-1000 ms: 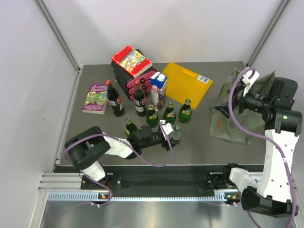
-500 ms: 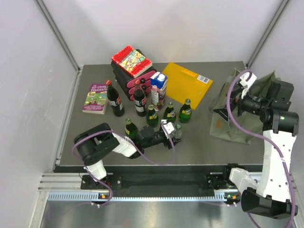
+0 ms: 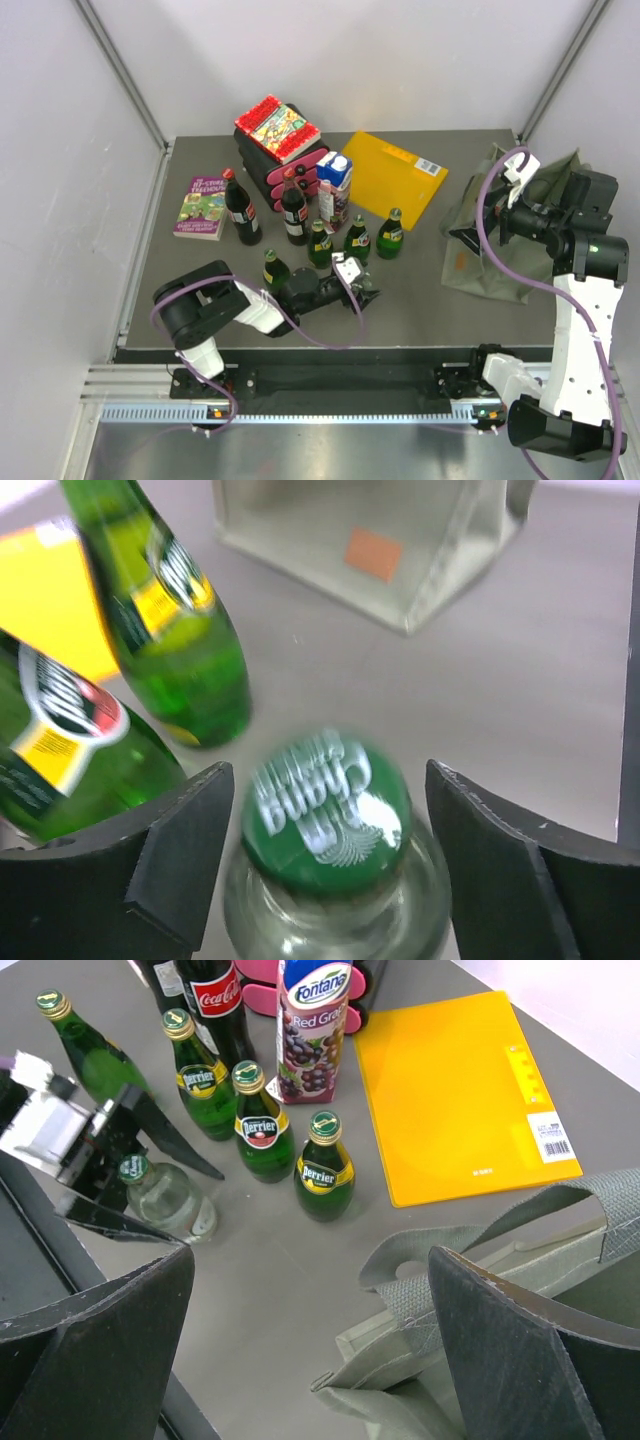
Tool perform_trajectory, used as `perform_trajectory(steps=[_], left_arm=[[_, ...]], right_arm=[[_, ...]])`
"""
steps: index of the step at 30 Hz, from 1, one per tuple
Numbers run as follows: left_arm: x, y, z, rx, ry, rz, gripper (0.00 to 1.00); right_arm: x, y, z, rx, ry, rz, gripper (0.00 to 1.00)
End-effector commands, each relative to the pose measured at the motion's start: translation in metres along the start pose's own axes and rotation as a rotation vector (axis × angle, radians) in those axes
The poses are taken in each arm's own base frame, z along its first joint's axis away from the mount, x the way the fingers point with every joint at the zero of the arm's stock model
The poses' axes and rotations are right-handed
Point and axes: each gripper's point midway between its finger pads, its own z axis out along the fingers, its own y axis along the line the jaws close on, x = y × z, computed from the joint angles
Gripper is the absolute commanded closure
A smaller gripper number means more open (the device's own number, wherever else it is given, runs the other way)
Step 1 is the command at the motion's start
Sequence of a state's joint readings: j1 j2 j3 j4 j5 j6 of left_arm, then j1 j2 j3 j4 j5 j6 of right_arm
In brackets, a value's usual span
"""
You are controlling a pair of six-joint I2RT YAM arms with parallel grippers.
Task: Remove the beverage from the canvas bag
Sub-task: Place the drink at the center of the board, then adjust the canvas bag at the center of the board.
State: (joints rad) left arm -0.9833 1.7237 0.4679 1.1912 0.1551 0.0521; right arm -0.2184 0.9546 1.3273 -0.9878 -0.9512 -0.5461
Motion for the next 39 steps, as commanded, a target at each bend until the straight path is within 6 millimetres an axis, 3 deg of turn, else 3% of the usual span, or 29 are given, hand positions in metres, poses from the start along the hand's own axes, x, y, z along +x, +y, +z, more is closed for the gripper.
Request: perform_trajectory(steps=[1,8,13,15,16,18,19,20,22,23,25,26,27,28,29,30,32,33,36,38,39], left_arm=[[-0.057,0.007,-0.003,-0.032,-0.189,0.031,0.18],[-0.063,0.006,-0.016,-0.033,-0.17,0.041,0.12],[-0.089,0.013,-0.029,-0.075,-0.161,0.027,0.12],[-0.118,0.014,-0.033,-0.082,-0.191,0.025,0.1],[-0.107,0.015,-0.035,-0.086,-0.115,-0.003,0.09],[-0.138,0.025,-0.036,-0.141,-0.125,-0.037,0.02],[-0.132,0.023,-0.037,-0.147,-0.061,-0.105,0.01],[-0.158,0.032,-0.034,-0.189,-0.084,-0.128,0.01],[-0.173,0.033,-0.029,-0.2,-0.073,-0.193,0.01],[-0.191,0.036,-0.025,-0.204,-0.066,-0.214,0.01],[-0.194,0.032,-0.009,-0.176,-0.022,-0.28,0.01],[-0.218,0.029,-0.002,-0.142,-0.028,-0.298,0.01],[-0.208,0.023,0.012,-0.107,0.028,-0.324,0.01],[-0.213,0.019,0.019,-0.085,0.039,-0.368,0.02],[-0.24,0.017,0.027,-0.057,0.006,-0.383,0.02],[-0.222,0.015,0.041,-0.046,0.077,-0.413,0.03],[-0.245,0.005,0.053,0.024,0.069,-0.469,0.04],[-0.23,0.002,0.066,0.044,0.115,-0.498,0.05],[-0.237,-0.01,0.087,0.13,0.129,-0.562,0.06],[-0.249,-0.016,0.096,0.176,0.118,-0.605,0.07],[-0.24,-0.017,0.106,0.187,0.136,-0.628,0.08]], right_arm=[[-0.009,0.001,-0.002,0.003,-0.034,-0.044,0.0],[-0.009,0.0,-0.003,0.018,-0.027,-0.043,0.0],[-0.016,-0.004,-0.008,0.053,-0.02,-0.046,0.01],[-0.02,-0.009,-0.011,0.092,-0.012,-0.03,0.0],[-0.021,-0.014,-0.012,0.112,-0.008,-0.024,0.0],[-0.026,-0.025,-0.018,0.19,0.005,0.0,0.0],[-0.03,-0.032,-0.021,0.23,0.001,0.007,0.0],[-0.028,-0.043,-0.025,0.299,0.017,0.021,0.0],[-0.035,-0.051,-0.031,0.365,0.013,0.044,0.0],[-0.032,-0.063,-0.037,0.438,0.032,0.061,0.01],[-0.032,-0.072,-0.044,0.507,0.041,0.089,0.03],[-0.028,-0.081,-0.052,0.574,0.06,0.097,0.06],[-0.026,-0.085,-0.057,0.611,0.067,0.111,0.16],[-0.023,-0.089,-0.06,0.641,0.079,0.126,0.2],[-0.018,-0.095,-0.067,0.691,0.099,0.136,0.24],[-0.012,-0.099,-0.07,0.715,0.12,0.152,0.37],[0.002,-0.109,-0.078,0.777,0.166,0.19,0.51],[0.005,-0.111,-0.08,0.788,0.179,0.197,0.58],[0.013,-0.12,-0.084,0.806,0.222,0.217,0.71],[0.018,-0.126,-0.084,0.805,0.245,0.229,0.74],[0.017,-0.129,-0.085,0.805,0.253,0.218,0.76]])
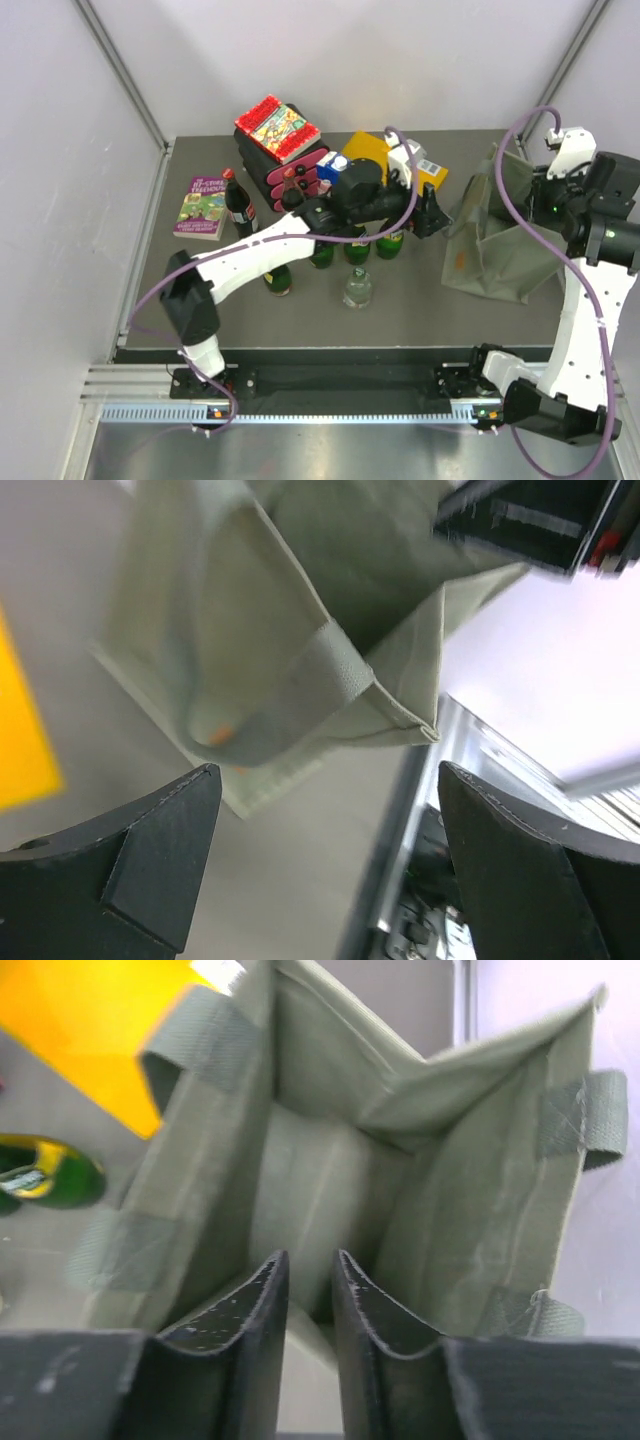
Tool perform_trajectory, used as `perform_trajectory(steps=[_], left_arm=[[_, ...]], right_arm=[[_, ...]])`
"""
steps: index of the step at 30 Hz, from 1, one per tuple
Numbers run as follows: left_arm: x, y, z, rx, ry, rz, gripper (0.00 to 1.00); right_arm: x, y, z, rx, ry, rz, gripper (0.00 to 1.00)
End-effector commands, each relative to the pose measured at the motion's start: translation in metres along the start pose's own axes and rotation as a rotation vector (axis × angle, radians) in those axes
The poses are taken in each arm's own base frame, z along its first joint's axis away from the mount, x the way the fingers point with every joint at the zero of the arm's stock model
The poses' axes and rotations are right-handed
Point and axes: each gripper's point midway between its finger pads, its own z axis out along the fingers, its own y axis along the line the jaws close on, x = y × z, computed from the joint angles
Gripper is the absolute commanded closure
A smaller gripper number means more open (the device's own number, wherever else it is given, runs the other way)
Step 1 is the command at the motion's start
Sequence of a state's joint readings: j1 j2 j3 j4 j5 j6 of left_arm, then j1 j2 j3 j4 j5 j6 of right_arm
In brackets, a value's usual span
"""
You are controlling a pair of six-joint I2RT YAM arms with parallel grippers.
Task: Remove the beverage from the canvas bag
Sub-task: Adjust the canvas bag at the center of the board.
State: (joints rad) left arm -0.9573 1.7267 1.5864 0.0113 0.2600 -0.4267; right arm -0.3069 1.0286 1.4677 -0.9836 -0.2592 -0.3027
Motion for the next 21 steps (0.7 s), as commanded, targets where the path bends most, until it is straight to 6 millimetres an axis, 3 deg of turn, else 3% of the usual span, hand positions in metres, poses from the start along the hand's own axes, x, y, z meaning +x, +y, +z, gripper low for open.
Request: perform_trajectory(steps=[1,6,7,13,14,16,17,21], left_arm=[[-0.004,-0.028,0.016,0.133,0.065,-0.155,0.08],[0.008,-0.028,0.047,0.175,0.108,-0.288,0.13],[-0.003,-0.033,0.051,0.2,0.077,-0.282,0.13],[-0.003,-0.028,0.073,0.176,0.066,-0.312,0.15],[0.011,-0.02,0.079,0.15,0.102,-0.325,0.15],[0.008,-0.025,0.083,0.154,0.101,-0.314,0.16],[0.017,-0.021,0.088,0.14,0.122,-0.316,0.16],[0.023,-0.026,0.096,0.138,0.134,-0.283,0.18]], right_arm=[[-0.006,-0.02,-0.001,0.06,0.028,-0.01,0.77],[0.014,-0.006,0.007,-0.108,0.136,-0.097,0.83],[0.023,-0.001,0.005,-0.141,0.169,-0.101,0.83],[0.055,0.022,-0.009,-0.266,0.231,-0.175,0.85],[0.058,0.026,-0.013,-0.281,0.224,-0.194,0.85],[0.061,0.03,-0.02,-0.28,0.212,-0.21,0.85],[0.067,0.032,-0.02,-0.292,0.218,-0.22,0.86],[0.082,0.04,-0.027,-0.317,0.241,-0.239,0.86]])
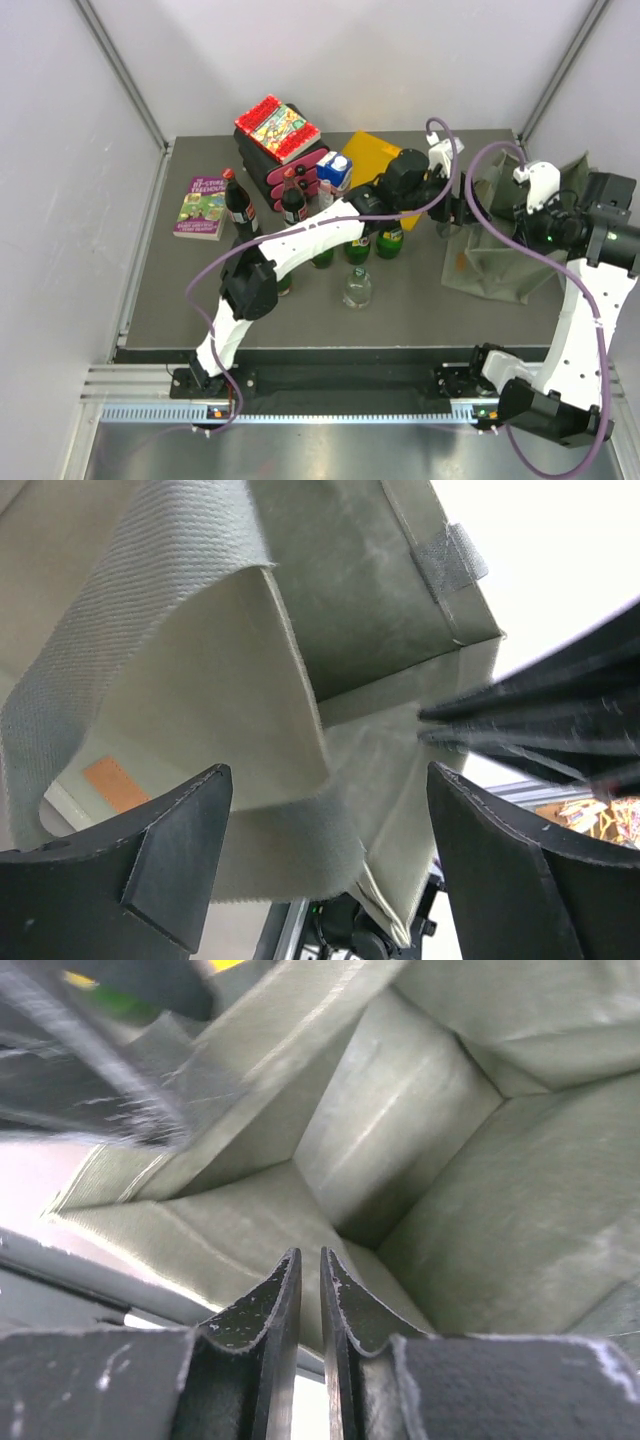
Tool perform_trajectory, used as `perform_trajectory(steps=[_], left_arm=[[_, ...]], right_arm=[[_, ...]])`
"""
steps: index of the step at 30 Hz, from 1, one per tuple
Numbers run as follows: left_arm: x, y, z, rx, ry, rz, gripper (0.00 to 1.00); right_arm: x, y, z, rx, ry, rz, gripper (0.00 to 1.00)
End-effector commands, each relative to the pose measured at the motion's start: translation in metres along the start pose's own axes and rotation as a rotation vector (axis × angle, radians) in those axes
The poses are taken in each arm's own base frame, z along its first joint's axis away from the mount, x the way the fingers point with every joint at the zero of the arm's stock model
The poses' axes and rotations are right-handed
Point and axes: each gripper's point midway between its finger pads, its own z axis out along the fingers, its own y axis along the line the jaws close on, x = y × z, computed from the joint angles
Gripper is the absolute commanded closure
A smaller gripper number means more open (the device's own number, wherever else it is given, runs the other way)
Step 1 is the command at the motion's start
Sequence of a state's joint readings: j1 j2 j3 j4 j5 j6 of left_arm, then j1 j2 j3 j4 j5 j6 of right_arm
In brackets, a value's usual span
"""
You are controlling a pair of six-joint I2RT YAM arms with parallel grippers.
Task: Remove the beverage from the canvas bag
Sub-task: Adjust the canvas bag at the center of the board.
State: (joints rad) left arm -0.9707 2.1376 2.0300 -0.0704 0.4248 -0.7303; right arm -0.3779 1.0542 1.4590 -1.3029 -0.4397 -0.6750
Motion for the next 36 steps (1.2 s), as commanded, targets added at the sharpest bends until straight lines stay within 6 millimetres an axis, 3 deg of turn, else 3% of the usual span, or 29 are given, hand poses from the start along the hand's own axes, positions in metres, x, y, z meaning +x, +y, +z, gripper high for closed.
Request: perform_trajectory(steps=[1,7,8,9,11,12,16,19,22,27,31,34,36], left_arm=[[0.003,-0.01,0.009,-0.001,0.009,0.04,0.19],[0.017,-0.002,0.015,-0.016,0.056,0.067,0.34],[0.018,-0.004,0.015,-0.007,0.061,0.072,0.41],[0.017,-0.006,0.014,0.002,0.061,0.079,0.55],[0.016,-0.012,0.013,0.025,0.065,0.097,0.68],[0.017,-0.014,0.012,0.033,0.069,0.104,0.82],[0.018,-0.029,0.006,0.086,0.072,0.152,1.0],[0.021,-0.041,0.0,0.129,0.076,0.231,1.0],[0.034,-0.05,-0.006,0.146,0.09,0.37,1.0],[0.074,-0.046,-0.012,0.145,0.154,0.539,1.0],[0.086,-0.048,-0.02,0.143,0.157,0.59,1.0],[0.095,-0.045,-0.022,0.141,0.159,0.602,1.0],[0.1,-0.043,-0.023,0.138,0.165,0.607,1.0]], right_arm=[[0.017,0.02,-0.006,-0.057,0.016,-0.052,0.87],[0.037,0.037,-0.006,-0.107,0.051,-0.072,0.87],[0.042,0.041,-0.004,-0.118,0.062,-0.071,0.87],[0.046,0.044,-0.004,-0.127,0.073,-0.073,0.87],[0.056,0.048,-0.004,-0.133,0.094,-0.077,0.87],[0.059,0.05,-0.004,-0.13,0.099,-0.074,0.87],[0.077,0.052,-0.007,-0.086,0.136,-0.065,0.88],[0.083,0.051,-0.005,-0.062,0.164,0.003,0.91],[0.073,0.033,-0.004,0.044,0.127,0.082,0.91],[0.034,0.003,-0.011,0.154,0.005,0.131,0.93],[0.007,-0.01,-0.017,0.17,-0.083,0.196,0.95],[0.0,-0.01,-0.015,0.132,-0.109,0.192,0.95],[0.006,0.003,-0.012,0.064,-0.092,0.164,0.95]])
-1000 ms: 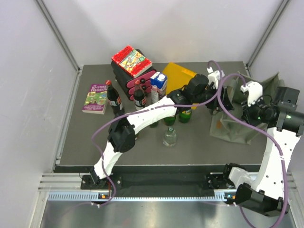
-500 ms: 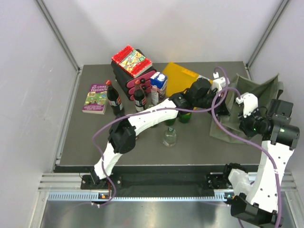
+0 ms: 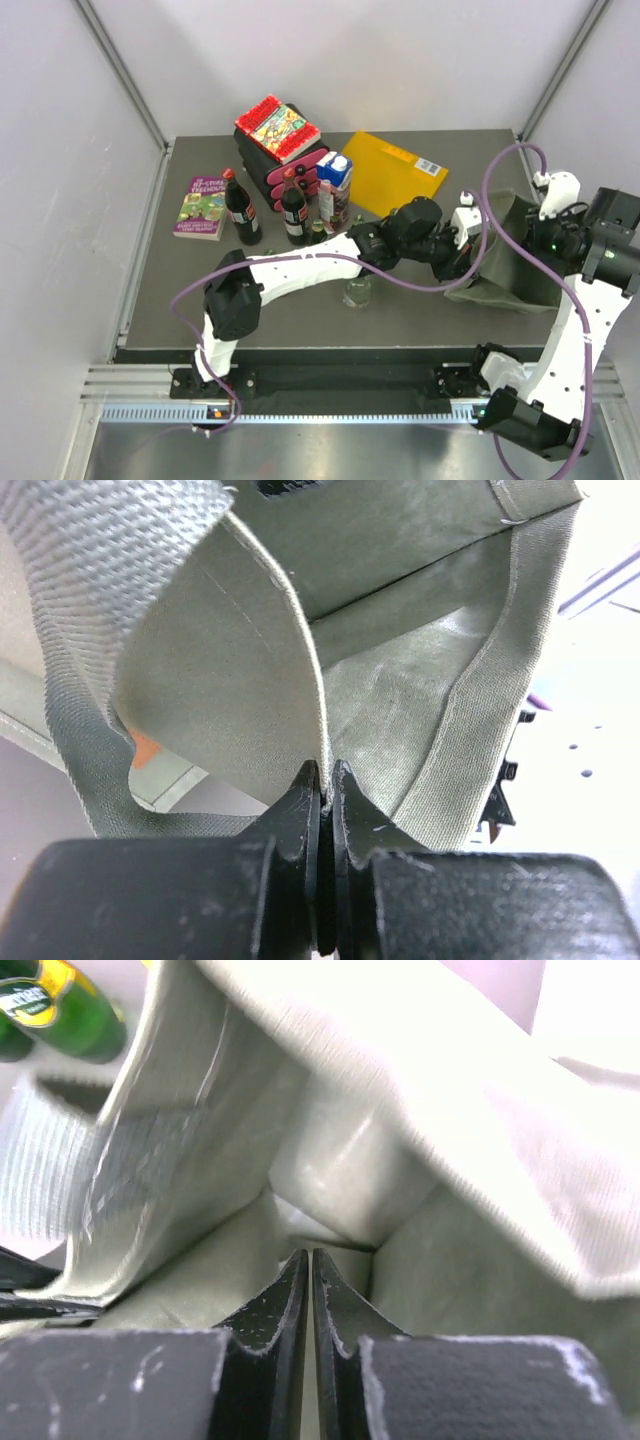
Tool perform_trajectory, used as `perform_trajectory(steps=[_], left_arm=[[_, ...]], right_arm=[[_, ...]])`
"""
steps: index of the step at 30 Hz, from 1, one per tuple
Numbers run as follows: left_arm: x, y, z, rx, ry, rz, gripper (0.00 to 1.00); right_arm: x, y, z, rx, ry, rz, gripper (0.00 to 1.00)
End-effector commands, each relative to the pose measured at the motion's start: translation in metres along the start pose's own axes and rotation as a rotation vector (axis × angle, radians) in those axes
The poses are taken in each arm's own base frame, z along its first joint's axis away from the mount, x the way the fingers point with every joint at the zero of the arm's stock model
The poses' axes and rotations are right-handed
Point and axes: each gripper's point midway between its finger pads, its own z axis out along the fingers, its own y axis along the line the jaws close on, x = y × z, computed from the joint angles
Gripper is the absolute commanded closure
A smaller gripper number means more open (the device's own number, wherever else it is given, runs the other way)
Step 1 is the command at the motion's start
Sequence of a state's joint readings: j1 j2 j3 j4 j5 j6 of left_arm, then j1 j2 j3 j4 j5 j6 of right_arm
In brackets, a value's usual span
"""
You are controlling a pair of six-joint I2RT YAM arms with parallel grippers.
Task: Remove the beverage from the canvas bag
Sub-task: Adjust the canvas bag at the center of the board.
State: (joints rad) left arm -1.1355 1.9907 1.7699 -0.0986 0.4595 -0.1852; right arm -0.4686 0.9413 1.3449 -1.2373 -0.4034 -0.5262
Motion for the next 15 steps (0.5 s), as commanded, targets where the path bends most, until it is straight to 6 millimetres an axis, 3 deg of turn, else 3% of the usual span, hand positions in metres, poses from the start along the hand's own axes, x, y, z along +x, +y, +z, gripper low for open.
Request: perform_trajectory(steps=[1,4,6,10,13,15], left_arm=[[-0.011,-0.007,-0.008,0.004,-0.047,0.092,1.0],[-0.002,-0.008,-0.005,0.014,-0.034,0.081,1.0],[0.003,-0.009,-0.003,0.017,-0.029,0.08,1.0],[0.009,-0.007,-0.002,0.012,-0.018,0.075,1.0],[0.013,-0.007,-0.002,0.012,-0.011,0.074,1.0],[0.015,-0.007,-0.002,0.008,-0.007,0.071,1.0]], right_arm=[[-0.008,0.014,-0.002,-0.104,-0.055,-0.062,0.96],[0.019,0.012,0.004,-0.098,0.012,-0.107,0.97],[0.024,0.011,0.005,-0.092,0.019,-0.109,0.98],[0.029,0.007,0.005,-0.058,0.025,-0.096,0.97],[0.029,-0.007,0.008,0.031,0.022,-0.055,0.96],[0.021,-0.013,0.007,0.067,-0.011,-0.04,0.96]])
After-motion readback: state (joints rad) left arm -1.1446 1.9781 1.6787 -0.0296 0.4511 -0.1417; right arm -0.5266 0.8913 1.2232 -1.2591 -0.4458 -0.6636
